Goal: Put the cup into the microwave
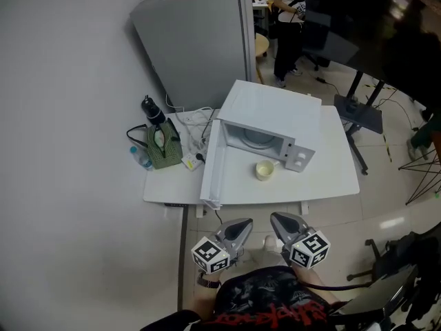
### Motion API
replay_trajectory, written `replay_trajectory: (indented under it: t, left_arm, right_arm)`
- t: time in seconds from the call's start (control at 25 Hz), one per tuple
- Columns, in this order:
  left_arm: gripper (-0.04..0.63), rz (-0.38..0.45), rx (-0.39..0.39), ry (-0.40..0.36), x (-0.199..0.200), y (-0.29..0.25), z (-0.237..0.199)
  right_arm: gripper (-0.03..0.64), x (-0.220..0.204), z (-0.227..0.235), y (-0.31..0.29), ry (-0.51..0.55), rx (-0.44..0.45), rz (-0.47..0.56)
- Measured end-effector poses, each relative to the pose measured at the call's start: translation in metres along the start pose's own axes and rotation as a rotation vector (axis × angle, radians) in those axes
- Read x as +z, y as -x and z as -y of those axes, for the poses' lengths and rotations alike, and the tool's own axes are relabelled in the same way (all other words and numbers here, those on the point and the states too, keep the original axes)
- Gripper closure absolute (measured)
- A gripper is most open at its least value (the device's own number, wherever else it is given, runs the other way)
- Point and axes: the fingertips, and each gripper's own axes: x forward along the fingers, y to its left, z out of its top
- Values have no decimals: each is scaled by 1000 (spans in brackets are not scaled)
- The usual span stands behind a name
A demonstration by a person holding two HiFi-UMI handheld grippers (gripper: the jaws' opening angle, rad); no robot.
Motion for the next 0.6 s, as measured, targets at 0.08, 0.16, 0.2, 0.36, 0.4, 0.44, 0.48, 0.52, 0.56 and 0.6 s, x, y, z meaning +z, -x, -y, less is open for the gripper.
replay_trajectory:
  t: [0.08,0.16,0.2,0.36,0.4,0.44,0.48,0.52,0.56,0.6]
  left_arm:
    - [593,-5,29,-1,3,-4,-9]
    - [593,11,57,-9,12,-14,-20]
    - [593,18,58,-11,14,-21,-22]
    - [593,-12,40,-3,15,-53,-19]
    - [593,-13,30,-6,16,-61,-17]
    - [593,-7,21,-13,18,-70,-15]
    - [593,3,15,-18,22,-78,-14]
    - [593,14,12,-19,26,-86,-13]
    - [593,21,12,-14,30,-94,-12]
    - [593,19,13,-8,33,-101,-11]
  right_arm:
    - [617,1,12,-4,-16,-3,8]
    - [617,17,26,-10,-6,8,39]
    - [617,25,32,-11,2,16,51]
    - [617,36,62,-7,-24,19,58]
    - [617,36,71,-4,-31,15,57]
    - [617,35,80,-2,-39,13,58]
    - [617,35,89,1,-46,12,60]
    - [617,36,97,3,-51,13,63]
    - [617,37,104,4,-54,16,66]
    - [617,40,110,5,-54,21,72]
